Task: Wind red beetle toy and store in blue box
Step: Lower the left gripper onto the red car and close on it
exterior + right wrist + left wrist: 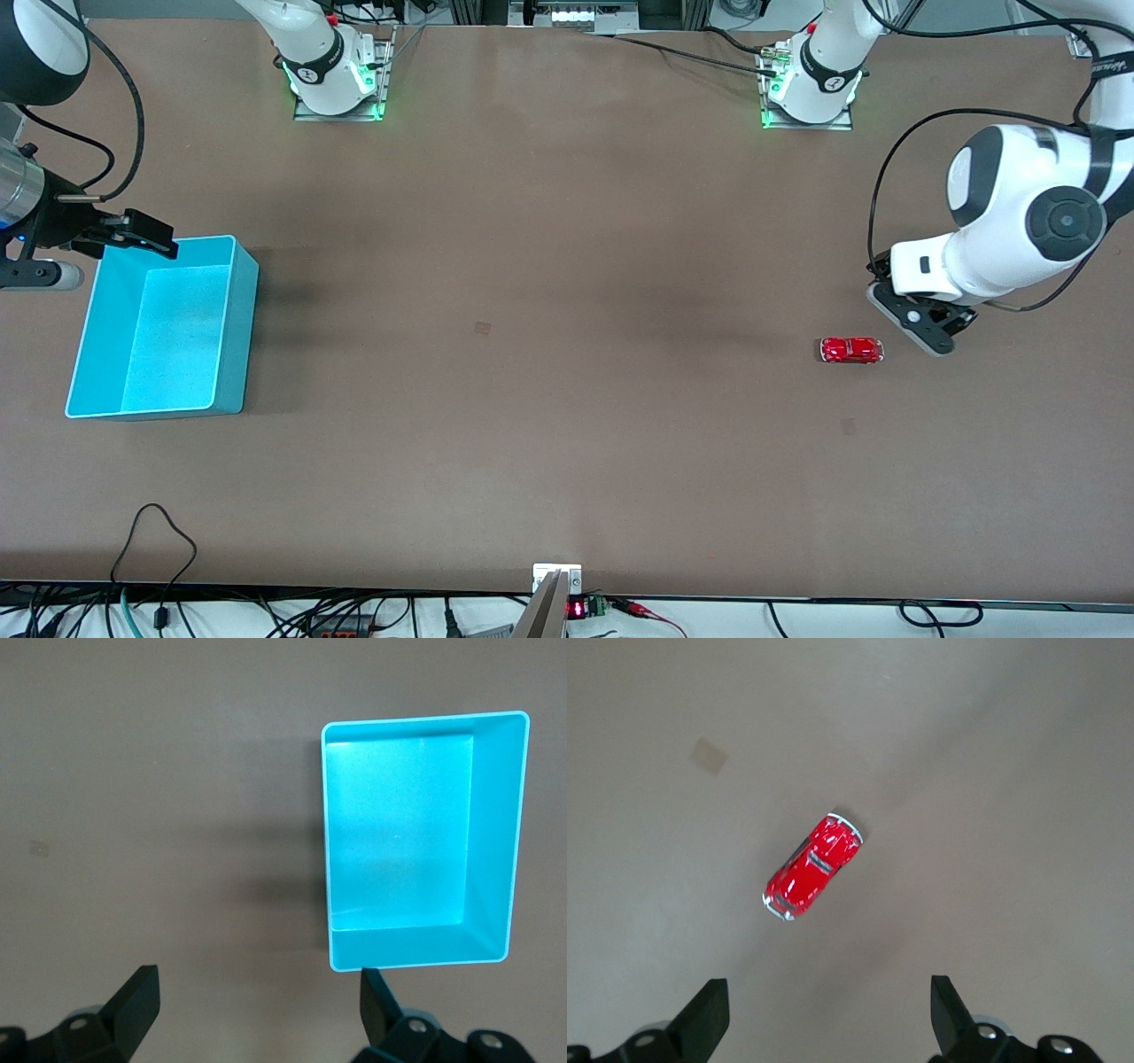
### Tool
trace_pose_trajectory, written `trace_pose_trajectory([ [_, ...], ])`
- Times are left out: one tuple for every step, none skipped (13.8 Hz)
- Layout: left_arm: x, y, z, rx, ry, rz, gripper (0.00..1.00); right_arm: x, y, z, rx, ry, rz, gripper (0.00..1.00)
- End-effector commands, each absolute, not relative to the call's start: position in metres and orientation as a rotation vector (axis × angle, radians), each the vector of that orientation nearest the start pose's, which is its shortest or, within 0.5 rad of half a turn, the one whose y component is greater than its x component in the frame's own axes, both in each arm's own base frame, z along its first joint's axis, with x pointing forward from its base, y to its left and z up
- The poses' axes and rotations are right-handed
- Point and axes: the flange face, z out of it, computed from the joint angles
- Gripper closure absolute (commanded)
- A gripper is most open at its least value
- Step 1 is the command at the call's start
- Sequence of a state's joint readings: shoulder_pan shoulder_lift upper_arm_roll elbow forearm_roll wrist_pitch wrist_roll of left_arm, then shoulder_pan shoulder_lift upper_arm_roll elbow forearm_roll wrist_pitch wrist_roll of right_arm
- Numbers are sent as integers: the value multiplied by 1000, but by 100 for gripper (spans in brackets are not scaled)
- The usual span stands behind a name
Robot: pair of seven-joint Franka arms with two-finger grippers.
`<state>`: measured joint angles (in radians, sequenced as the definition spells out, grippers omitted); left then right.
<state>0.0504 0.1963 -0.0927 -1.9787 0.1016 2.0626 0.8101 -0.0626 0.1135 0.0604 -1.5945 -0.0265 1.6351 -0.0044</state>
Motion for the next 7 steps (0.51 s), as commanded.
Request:
trace_pose_trajectory([
  [580,-14,335,-2573,1732,142,0,592,-6,555,-3148,-19,104,0],
  [579,-14,324,-2469,1866,97,0,592,-7,555,-3148,-17,104,0],
  [576,-9,312,-2410,1941,82,0,592,-7,555,-3148,-17,99,0],
  [574,-3,299,-2365,1994,72,0,592,-7,555,-3148,-17,101,0],
  [575,-4,290,-2286,2060,53,0,591,-7,554,-3148,-17,111,0],
  [571,-4,281,-2233,2095,52,0,591,-8,554,-3148,-14,111,0],
  [566,-4,274,-2201,2112,68,0,592,-8,554,-3148,-14,109,0],
])
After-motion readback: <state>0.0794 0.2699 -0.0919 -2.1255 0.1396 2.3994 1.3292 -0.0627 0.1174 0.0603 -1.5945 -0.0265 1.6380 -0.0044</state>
